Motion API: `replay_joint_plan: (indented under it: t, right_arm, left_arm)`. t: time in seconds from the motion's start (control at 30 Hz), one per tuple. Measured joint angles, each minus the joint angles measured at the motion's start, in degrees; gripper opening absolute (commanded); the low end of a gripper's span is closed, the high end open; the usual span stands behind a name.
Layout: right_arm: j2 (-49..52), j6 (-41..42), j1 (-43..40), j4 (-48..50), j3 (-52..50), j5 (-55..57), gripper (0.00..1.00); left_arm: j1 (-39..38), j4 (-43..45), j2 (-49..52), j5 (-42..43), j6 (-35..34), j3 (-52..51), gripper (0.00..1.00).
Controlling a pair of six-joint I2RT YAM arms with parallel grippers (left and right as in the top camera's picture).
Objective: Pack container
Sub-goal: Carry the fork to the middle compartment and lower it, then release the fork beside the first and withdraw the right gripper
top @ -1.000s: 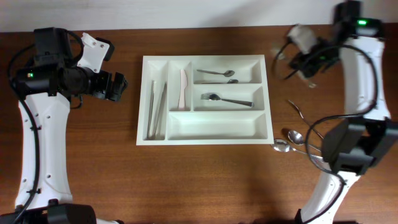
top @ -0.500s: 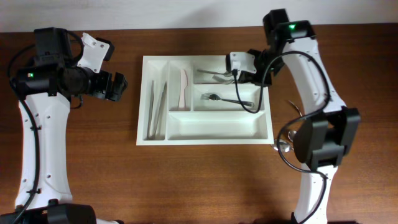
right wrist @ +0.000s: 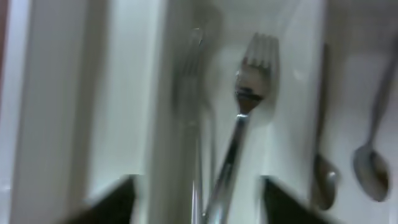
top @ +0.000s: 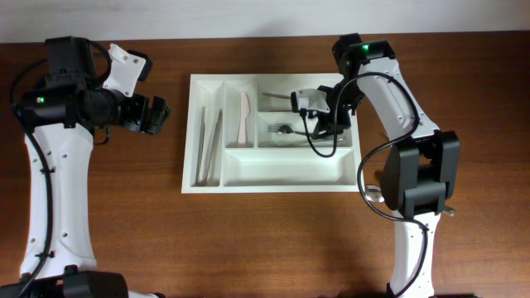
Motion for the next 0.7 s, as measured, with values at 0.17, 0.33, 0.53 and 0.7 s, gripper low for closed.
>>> replay_joint_plan:
  t: [0.17, 0.33, 0.53, 0.7]
  right_arm:
    - [0.0, 7.9, -0.3, 1.4, 1.2, 0.0, 0.99]
    - [-0.1, 25.5, -2.7, 0.8, 10.3, 5.5, 0.99]
    - [-1.9, 40.3, -13.1, -2.3, 16.0, 13.2, 0.99]
    - [-2.0, 45.7, -23.2, -2.6, 14.8, 15.4, 0.89]
  left_arm:
    - [0.0, 0.0, 0.0, 0.0, 0.0, 0.0, 0.99]
    - [0.0, 0.0, 0.0, 0.0, 0.0, 0.0, 0.99]
    - [0.0, 0.0, 0.0, 0.0, 0.0, 0.0, 0.99]
    - [0.0, 0.0, 0.0, 0.0, 0.0, 0.0, 0.99]
